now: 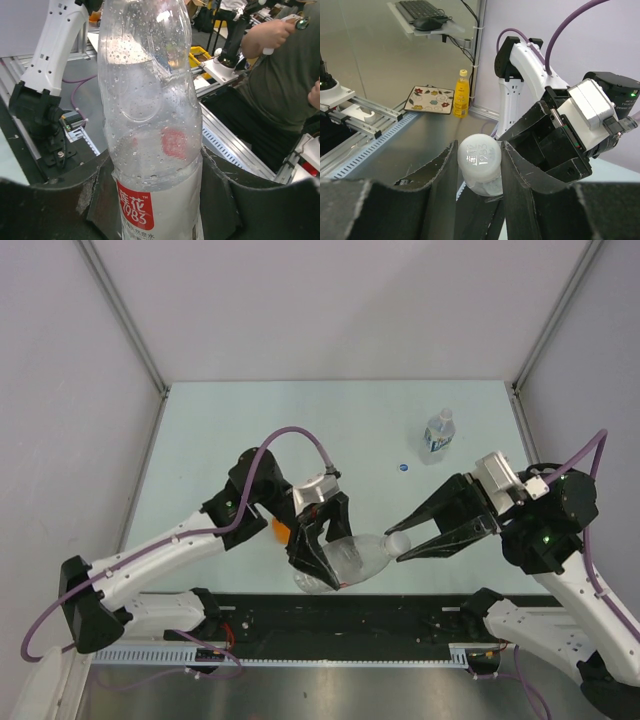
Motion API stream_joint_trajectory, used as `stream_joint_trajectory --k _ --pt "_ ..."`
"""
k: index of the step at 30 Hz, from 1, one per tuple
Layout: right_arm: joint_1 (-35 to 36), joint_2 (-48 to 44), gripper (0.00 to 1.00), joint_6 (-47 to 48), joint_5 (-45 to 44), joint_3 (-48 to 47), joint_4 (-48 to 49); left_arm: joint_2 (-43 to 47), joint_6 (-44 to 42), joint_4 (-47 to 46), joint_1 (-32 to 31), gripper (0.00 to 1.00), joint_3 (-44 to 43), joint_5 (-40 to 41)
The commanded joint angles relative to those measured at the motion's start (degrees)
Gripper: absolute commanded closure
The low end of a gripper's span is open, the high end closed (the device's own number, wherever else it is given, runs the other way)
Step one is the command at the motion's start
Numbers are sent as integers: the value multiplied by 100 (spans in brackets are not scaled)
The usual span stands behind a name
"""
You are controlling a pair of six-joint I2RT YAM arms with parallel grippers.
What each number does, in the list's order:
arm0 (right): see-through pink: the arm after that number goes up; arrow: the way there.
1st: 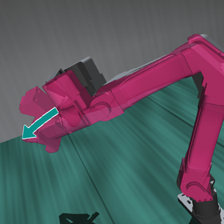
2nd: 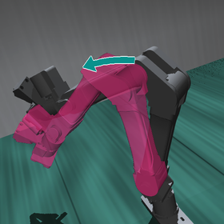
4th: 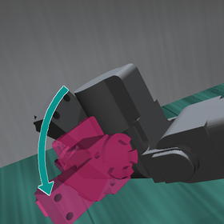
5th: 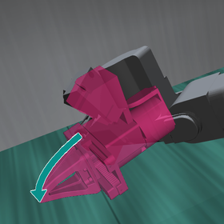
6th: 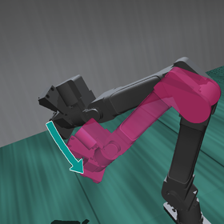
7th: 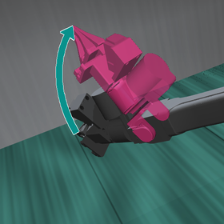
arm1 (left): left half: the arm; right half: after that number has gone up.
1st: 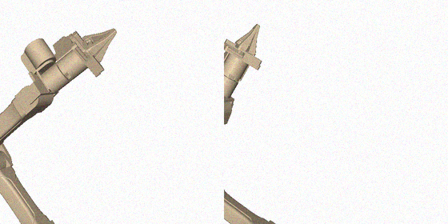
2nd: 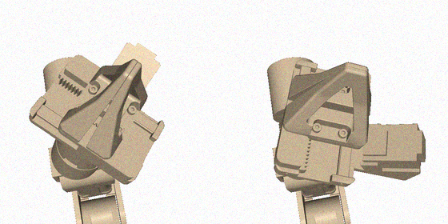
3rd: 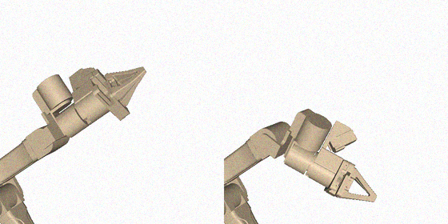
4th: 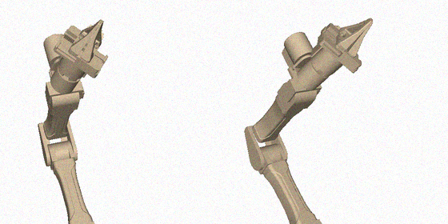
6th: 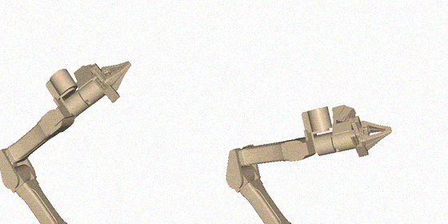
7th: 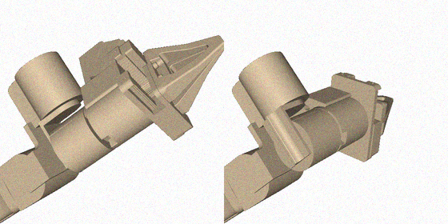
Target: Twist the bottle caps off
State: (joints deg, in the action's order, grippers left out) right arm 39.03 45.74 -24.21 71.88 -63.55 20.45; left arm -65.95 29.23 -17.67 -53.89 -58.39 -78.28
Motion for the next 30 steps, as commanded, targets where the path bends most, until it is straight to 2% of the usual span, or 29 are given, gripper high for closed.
stream_joint_trajectory --k 1,10,19,21,24,26,29,30 --pt "-61 -82 100 -189 564 53 -217 144 -805 211 299 100 -358 94" --pt "-545 -249 100 -542 345 9 118 372 -779 211 792 100 12 515" --pt "-923 -346 100 -427 -428 -35 -85 592 -1569 1345 959 100 -15 1157" --pt "-975 -355 100 -349 -857 -70 -277 653 -1640 1468 977 100 3 1367" --pt "-1134 -460 100 213 -2130 -140 -1093 820 -1833 1705 994 100 56 1789" --pt "-1160 -521 100 600 -3447 -184 -1717 926 -1877 1723 1047 100 143 2061" --pt "-1169 -435 100 900 -5301 -184 -2465 1181 -2000 2021 1073 100 249 2790" --pt "-1169 -364 100 900 -5751 -184 -2658 1242 -2035 2092 1073 99 284 3392"
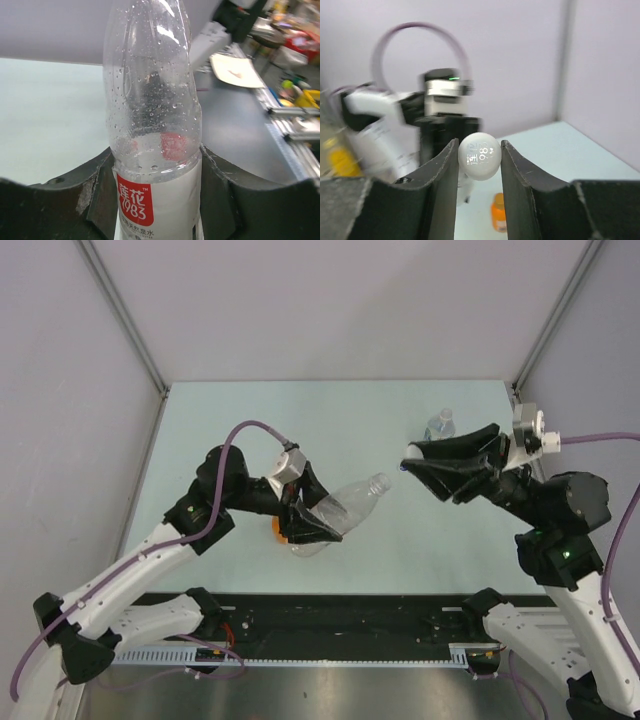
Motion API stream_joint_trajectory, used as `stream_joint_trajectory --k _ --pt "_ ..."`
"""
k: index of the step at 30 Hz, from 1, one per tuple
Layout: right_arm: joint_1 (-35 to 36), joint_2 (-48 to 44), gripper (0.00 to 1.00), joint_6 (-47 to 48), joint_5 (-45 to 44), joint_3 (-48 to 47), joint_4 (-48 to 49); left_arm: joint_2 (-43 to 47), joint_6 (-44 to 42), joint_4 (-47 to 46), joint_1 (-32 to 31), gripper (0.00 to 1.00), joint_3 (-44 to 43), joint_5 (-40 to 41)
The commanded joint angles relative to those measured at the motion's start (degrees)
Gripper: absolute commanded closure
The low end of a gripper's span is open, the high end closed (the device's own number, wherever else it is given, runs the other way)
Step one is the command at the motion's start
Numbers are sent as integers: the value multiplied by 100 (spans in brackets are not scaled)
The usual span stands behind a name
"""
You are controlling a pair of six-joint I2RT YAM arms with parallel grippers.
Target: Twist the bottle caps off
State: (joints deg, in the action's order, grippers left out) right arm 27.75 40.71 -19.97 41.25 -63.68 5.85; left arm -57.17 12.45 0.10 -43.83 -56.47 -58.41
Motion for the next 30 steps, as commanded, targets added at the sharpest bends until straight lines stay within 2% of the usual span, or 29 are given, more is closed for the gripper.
stream_joint_trajectory --k 1,4,7,13,20,30 --pt "-33 235 100 511 -3441 -171 -1583 460 -409 437 68 99 101 1690" --pt "-32 657 100 371 -4726 30 -2043 575 -462 683 68 100 48 2903" --pt "64 780 100 99 -5405 688 -1764 768 -463 825 68 100 30 3694" --pt "372 1315 100 -174 -6462 1760 -1079 1251 -550 860 59 100 171 4206" --pt "416 2563 100 -455 -6534 2193 -357 1463 -586 1097 59 100 285 4338" --pt "275 4549 100 -745 -6182 2202 442 1761 -524 1212 59 100 531 4400"
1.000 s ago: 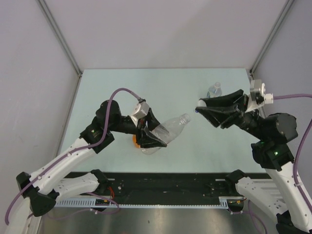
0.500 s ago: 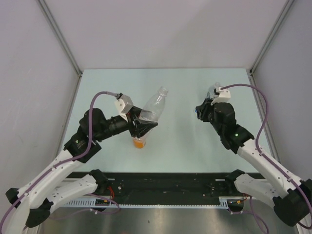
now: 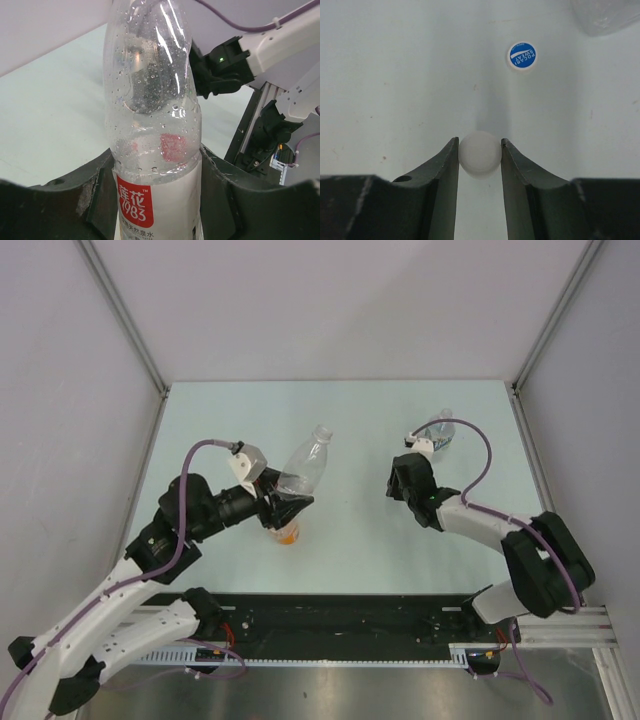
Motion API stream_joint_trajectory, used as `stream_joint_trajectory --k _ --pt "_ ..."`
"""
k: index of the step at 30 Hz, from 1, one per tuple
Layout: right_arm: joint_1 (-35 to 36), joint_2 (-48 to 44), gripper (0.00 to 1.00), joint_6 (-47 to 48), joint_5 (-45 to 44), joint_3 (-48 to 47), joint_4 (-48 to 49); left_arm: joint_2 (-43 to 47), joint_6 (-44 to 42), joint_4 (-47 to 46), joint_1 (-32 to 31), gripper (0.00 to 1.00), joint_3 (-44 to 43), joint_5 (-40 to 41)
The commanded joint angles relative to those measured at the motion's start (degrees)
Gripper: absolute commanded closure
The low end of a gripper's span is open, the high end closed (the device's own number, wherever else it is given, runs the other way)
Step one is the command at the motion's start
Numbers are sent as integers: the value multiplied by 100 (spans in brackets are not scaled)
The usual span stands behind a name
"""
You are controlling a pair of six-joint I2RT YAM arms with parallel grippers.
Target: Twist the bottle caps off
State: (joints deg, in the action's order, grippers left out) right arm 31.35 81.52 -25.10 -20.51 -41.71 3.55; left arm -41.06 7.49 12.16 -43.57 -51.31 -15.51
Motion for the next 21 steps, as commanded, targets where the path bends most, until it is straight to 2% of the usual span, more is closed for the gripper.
stream_joint_trajectory --k 1,8,19,21 --pt "-112 558 100 -258 12 5 717 177 -28 40 33 100 16 127" --pt "-217 1173 100 -267 30 -30 1007 274 -2 40 33 100 139 206" --pt "-358 1841 100 -364 21 -267 726 142 -1 5 33 100 174 206" --pt "-384 1929 97 -364 73 -363 639 124 -2 5 33 100 165 206"
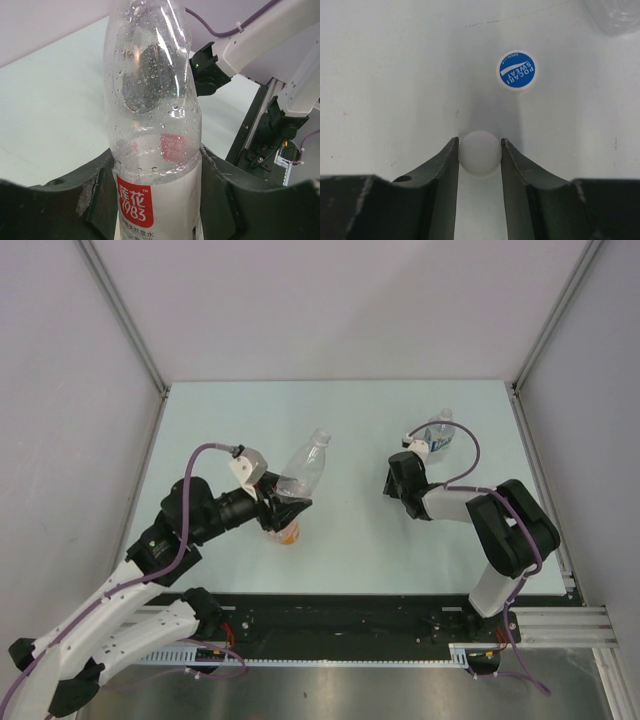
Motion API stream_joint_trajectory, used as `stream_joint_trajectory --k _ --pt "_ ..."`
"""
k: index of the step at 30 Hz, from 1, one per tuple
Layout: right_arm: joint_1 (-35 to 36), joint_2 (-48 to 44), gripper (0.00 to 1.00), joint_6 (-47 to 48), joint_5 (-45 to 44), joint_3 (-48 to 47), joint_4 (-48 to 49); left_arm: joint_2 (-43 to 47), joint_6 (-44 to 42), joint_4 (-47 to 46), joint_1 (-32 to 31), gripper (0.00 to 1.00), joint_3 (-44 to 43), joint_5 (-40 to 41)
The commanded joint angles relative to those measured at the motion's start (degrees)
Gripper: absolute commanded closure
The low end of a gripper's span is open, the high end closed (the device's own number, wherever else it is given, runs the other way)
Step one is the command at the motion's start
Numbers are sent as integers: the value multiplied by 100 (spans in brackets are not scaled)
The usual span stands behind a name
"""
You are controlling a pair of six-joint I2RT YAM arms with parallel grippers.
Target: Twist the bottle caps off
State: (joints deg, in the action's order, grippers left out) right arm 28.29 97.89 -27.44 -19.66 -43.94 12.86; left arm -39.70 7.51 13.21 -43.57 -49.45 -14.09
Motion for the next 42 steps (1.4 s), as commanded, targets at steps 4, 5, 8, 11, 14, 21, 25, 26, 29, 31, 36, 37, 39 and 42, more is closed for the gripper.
stream_joint_trajectory --k 4,5,8,11,14,21,25,26,29,31,36,37,39,42 --pt "-105 336 74 -139 -3 -220 -451 -20 -4 -91 33 100 -12 55" --pt "-105 302 70 -156 -11 -229 -486 -11 -4 -91 33 100 -3 55" --pt "-87 231 58 -200 -55 -229 -583 -2 5 -108 33 99 41 64" --pt "-35 126 50 -226 -143 -229 -688 -2 5 -117 33 99 67 64" --pt "18 -41 44 -236 -213 -229 -767 -20 5 -143 33 99 85 46" --pt "439 -682 38 -271 -451 -369 -1092 -55 -4 -187 33 99 93 64" --pt "948 -1550 38 -210 -897 -886 -1898 -99 -13 -249 33 99 138 108" --pt "1046 -1666 38 -165 -1012 -1027 -2041 -108 -4 -301 33 99 146 117" --pt "1319 -2201 37 -42 -1329 -1572 -2472 -204 5 -354 33 99 155 152" --pt "1380 -2475 38 -24 -1452 -1828 -2656 -240 40 -424 33 100 155 204" --pt "530 -3686 37 -972 -428 -1864 -3026 -441 128 -653 33 100 155 153" --pt "354 -3889 37 -1035 324 -1672 -2713 -477 146 -740 33 100 146 91" --pt "116 -4450 36 -1079 1048 -1408 -2133 -625 146 -837 33 100 138 -215" --pt "10 -4717 35 -1262 2648 -1275 -1122 -766 111 -1066 33 100 111 -995"
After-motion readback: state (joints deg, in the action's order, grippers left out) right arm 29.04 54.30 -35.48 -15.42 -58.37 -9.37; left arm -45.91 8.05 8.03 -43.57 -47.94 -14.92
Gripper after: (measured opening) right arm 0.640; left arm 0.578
